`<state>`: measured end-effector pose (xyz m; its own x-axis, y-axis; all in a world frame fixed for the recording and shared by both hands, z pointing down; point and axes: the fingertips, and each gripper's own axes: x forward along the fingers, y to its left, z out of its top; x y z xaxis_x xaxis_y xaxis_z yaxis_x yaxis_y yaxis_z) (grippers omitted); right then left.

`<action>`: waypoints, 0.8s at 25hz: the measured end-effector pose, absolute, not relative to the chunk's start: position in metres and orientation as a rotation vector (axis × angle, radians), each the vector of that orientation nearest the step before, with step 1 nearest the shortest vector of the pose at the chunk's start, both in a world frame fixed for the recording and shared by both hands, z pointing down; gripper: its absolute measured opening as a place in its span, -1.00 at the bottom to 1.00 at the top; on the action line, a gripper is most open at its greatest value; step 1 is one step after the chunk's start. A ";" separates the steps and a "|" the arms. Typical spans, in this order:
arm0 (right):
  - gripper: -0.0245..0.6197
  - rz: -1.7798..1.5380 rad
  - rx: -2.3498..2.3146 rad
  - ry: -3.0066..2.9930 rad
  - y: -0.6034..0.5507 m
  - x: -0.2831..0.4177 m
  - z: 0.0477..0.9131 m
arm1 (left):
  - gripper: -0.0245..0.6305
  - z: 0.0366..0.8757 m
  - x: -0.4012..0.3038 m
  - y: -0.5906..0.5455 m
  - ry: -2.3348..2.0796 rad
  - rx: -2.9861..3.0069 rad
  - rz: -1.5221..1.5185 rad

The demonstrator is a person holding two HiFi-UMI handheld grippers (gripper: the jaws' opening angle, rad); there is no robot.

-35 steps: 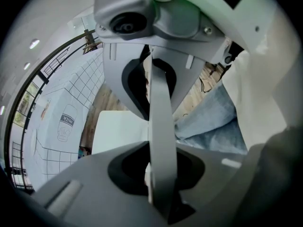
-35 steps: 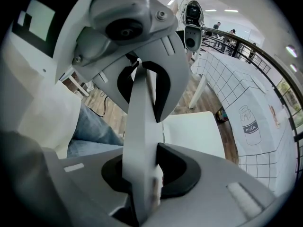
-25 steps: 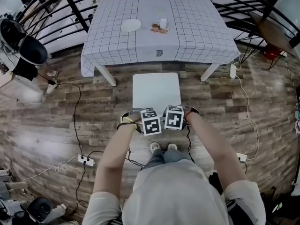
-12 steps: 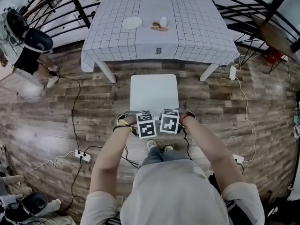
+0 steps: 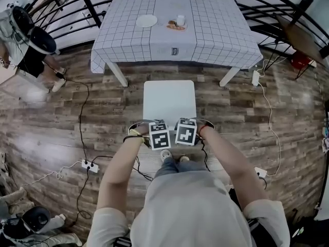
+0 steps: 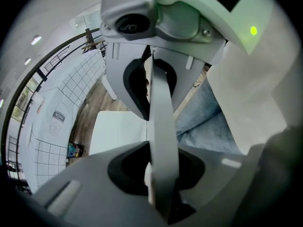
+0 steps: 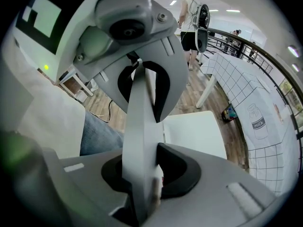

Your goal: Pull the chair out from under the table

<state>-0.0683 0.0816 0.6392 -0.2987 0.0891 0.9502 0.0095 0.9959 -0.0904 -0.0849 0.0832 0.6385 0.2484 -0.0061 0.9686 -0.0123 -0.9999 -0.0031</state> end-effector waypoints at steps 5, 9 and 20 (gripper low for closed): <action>-0.67 0.091 -0.062 -1.878 0.096 -0.069 0.639 | -0.68 0.639 -0.085 0.097 -0.012 2.486 1.922; -0.67 0.100 -0.054 -1.879 0.107 -0.070 0.639 | -0.68 0.638 -0.086 0.108 -0.004 2.494 1.922; -0.67 0.092 -0.063 -1.878 0.130 -0.069 0.640 | -0.68 0.639 -0.085 0.131 -0.014 2.500 1.905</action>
<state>-0.0689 0.1299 0.6399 -0.3040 0.0900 0.9484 -0.0027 0.9954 -0.0953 -0.0849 0.1309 0.6393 0.2649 -0.0078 0.9642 -0.0059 -1.0000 -0.0064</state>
